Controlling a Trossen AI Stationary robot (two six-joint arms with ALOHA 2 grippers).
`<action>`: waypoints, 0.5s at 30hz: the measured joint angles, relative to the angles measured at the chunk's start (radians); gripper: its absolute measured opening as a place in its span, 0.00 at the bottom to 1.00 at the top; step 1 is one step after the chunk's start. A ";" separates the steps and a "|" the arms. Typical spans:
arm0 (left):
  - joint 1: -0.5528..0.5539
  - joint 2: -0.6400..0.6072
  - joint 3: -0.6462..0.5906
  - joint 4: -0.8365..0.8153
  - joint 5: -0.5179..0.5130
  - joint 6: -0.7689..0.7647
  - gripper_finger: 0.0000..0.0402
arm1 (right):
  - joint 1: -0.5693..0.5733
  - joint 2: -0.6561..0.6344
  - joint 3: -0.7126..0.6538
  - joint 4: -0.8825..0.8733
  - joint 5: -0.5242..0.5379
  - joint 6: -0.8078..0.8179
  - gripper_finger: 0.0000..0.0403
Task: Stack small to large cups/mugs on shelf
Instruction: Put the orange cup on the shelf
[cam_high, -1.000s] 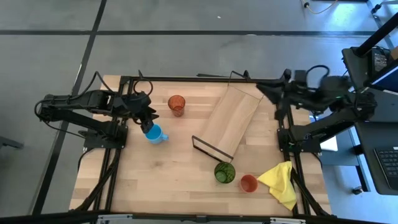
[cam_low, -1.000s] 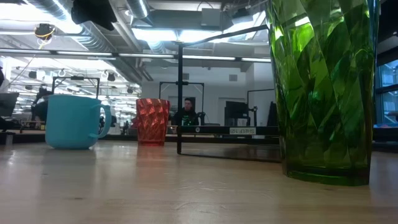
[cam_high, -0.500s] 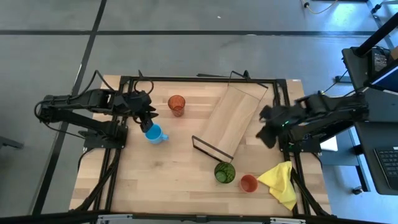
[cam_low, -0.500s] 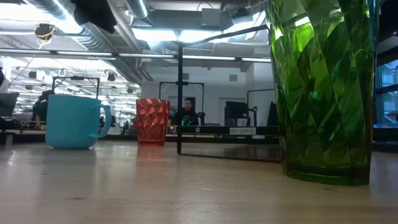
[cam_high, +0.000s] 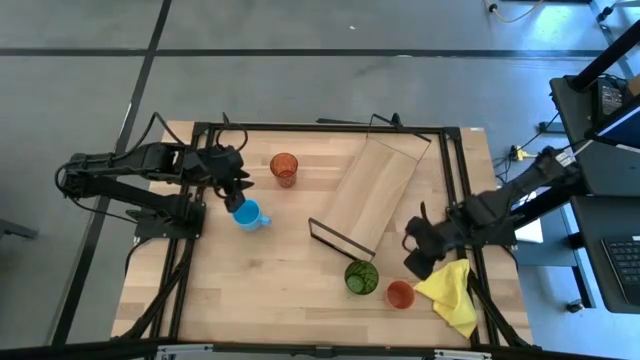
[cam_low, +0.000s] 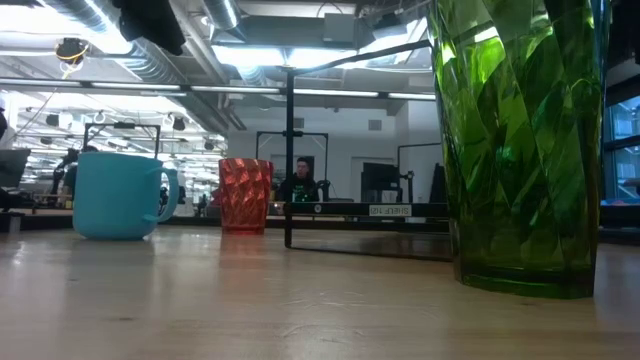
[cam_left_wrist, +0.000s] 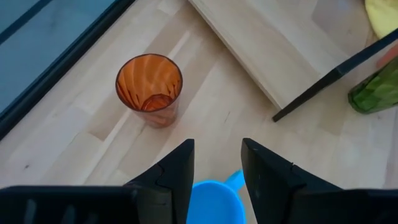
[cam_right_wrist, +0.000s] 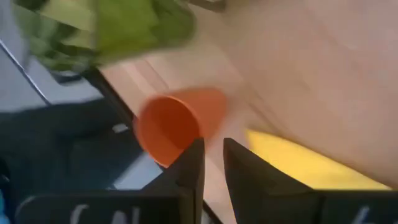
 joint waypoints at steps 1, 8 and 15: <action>0.000 0.000 0.000 -0.006 0.000 0.010 0.32 | 0.025 0.009 -0.001 0.024 0.030 0.033 0.15; 0.015 0.000 0.000 -0.012 0.000 0.075 0.32 | 0.161 0.116 -0.002 0.078 0.075 0.220 0.15; 0.051 0.000 0.000 -0.012 0.003 0.139 0.32 | 0.193 0.238 -0.002 0.124 0.083 0.282 0.15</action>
